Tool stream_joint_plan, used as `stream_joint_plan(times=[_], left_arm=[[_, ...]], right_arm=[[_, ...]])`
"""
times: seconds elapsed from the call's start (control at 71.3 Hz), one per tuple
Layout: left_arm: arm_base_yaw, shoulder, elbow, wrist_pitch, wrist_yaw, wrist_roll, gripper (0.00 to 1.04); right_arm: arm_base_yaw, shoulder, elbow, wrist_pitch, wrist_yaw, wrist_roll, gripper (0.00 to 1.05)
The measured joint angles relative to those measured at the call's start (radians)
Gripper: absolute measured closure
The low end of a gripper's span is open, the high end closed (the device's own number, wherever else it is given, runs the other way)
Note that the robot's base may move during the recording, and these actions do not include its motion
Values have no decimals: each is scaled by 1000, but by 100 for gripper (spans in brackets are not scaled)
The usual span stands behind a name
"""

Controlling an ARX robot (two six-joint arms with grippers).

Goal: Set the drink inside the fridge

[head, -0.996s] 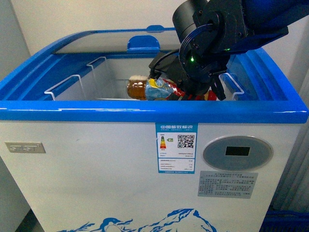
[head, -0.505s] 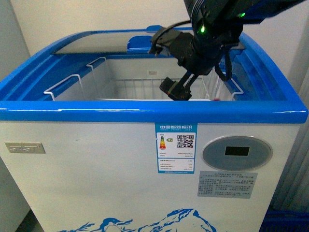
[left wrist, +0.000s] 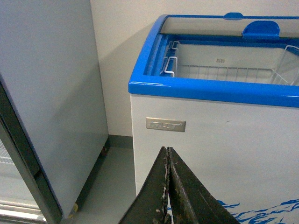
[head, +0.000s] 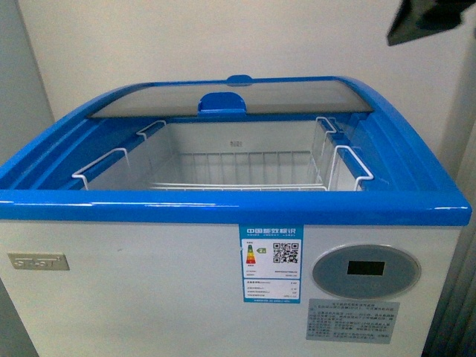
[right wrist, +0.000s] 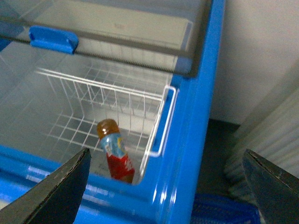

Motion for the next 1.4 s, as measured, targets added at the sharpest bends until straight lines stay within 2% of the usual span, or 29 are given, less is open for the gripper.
stream_joint_plan(times=[0.056,0.098,0.14,0.224,0.435,0.491,0.589,0.687,0.729,0.827,1.402], left_arm=[[0,0,0,0,1,0,102],[0,0,0,0,0,0,102],[0,0,0,0,0,0,102],[0,0,0,0,0,0,102],[0,0,0,0,0,0,102],[0,0,0,0,0,0,102],[0,0,0,0,0,0,102],[0,0,0,0,0,0,102],[0,0,0,0,0,0,102],[0,0,0,0,0,0,102],[0,0,0,0,0,0,102]], right_arm=[[6,-99,-98,51,33,13,11],[6,-157,-195,246,80,13,19],[1,-195,-274,385,87,13,25],[-19,-256,-431,568,80,13,39],[-63,-359,-692,697,42,13,72],[-74,-403,-760,727,25,14,86],[-93,-456,-836,752,10,12,103],[-108,-503,-904,765,-1,14,102],[-145,-532,-939,767,-64,14,102],[-181,-580,-986,768,-71,14,102],[-184,-875,-1148,640,-78,14,102]])
